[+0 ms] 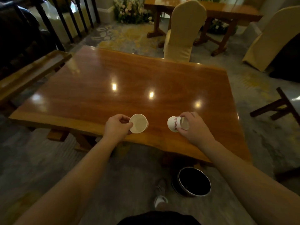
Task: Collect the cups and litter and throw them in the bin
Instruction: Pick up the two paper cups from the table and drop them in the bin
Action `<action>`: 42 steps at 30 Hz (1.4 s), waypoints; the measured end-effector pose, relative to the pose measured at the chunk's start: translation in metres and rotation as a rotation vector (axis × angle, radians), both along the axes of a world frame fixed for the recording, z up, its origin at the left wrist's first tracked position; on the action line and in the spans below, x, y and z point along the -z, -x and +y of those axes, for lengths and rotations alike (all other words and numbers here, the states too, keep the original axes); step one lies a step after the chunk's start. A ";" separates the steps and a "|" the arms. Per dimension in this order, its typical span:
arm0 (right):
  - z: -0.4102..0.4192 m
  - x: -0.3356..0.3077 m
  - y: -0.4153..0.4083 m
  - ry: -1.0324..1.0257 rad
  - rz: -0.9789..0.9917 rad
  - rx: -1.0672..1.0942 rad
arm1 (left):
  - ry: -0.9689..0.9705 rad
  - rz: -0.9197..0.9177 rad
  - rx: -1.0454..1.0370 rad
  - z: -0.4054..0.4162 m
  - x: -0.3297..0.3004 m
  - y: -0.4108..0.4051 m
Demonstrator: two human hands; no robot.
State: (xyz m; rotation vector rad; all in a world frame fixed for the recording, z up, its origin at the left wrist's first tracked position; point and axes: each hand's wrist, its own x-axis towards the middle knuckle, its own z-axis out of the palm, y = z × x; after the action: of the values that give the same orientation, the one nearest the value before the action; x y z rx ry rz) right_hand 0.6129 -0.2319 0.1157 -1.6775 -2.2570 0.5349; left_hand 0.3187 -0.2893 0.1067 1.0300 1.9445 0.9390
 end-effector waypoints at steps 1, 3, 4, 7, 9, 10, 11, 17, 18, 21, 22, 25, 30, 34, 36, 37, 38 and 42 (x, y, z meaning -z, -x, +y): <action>-0.018 -0.001 0.001 0.000 0.008 0.005 | 0.005 -0.023 0.006 -0.013 0.001 0.001; -0.049 -0.001 0.001 0.008 0.026 0.024 | 0.032 -0.049 0.020 -0.036 0.005 0.001; -0.064 0.000 -0.002 0.017 0.037 0.039 | 0.049 -0.078 0.020 -0.048 0.008 -0.001; -0.101 0.008 -0.013 0.031 0.073 0.076 | 0.105 -0.163 -0.001 -0.072 0.020 -0.009; -0.122 0.017 -0.025 0.045 0.093 0.100 | 0.140 -0.203 -0.009 -0.085 0.028 -0.019; -0.131 0.021 -0.032 0.057 0.097 0.110 | 0.152 -0.219 -0.011 -0.091 0.032 -0.027; -0.140 0.027 -0.042 0.072 0.102 0.121 | 0.165 -0.225 -0.014 -0.097 0.035 -0.038; -0.164 0.056 -0.106 0.158 0.174 0.197 | 0.232 -0.294 -0.007 -0.115 0.057 -0.101; -0.167 0.062 -0.119 0.183 0.189 0.209 | 0.242 -0.308 -0.007 -0.117 0.061 -0.115; -0.176 0.086 -0.160 0.275 0.233 0.245 | 0.302 -0.359 -0.067 -0.126 0.078 -0.162; -0.178 0.094 -0.174 0.312 0.249 0.258 | 0.328 -0.390 -0.099 -0.128 0.084 -0.179; -0.181 0.125 -0.227 0.456 0.326 0.314 | 0.392 -0.480 -0.181 -0.133 0.111 -0.236; -0.179 0.179 -0.296 0.682 0.520 0.514 | 0.503 -0.624 -0.298 -0.137 0.161 -0.313; -0.172 0.231 -0.327 0.835 0.652 0.729 | 0.580 -0.668 -0.401 -0.123 0.215 -0.350; -0.166 0.258 -0.335 0.869 0.689 0.841 | 0.621 -0.681 -0.421 -0.111 0.249 -0.359; -0.164 0.272 -0.336 0.900 0.707 0.896 | 0.636 -0.690 -0.434 -0.105 0.265 -0.361; -0.161 0.289 -0.337 0.930 0.727 0.946 | 0.649 -0.702 -0.449 -0.098 0.285 -0.365; -0.145 0.364 -0.338 0.979 0.756 1.055 | 0.660 -0.736 -0.443 -0.064 0.372 -0.376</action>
State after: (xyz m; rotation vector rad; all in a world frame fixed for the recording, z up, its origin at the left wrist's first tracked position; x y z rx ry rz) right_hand 0.9513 -0.3770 -0.2480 -2.1478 -0.3806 1.6812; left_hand 0.6945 -0.3533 -0.2654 -0.1351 1.6487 0.6711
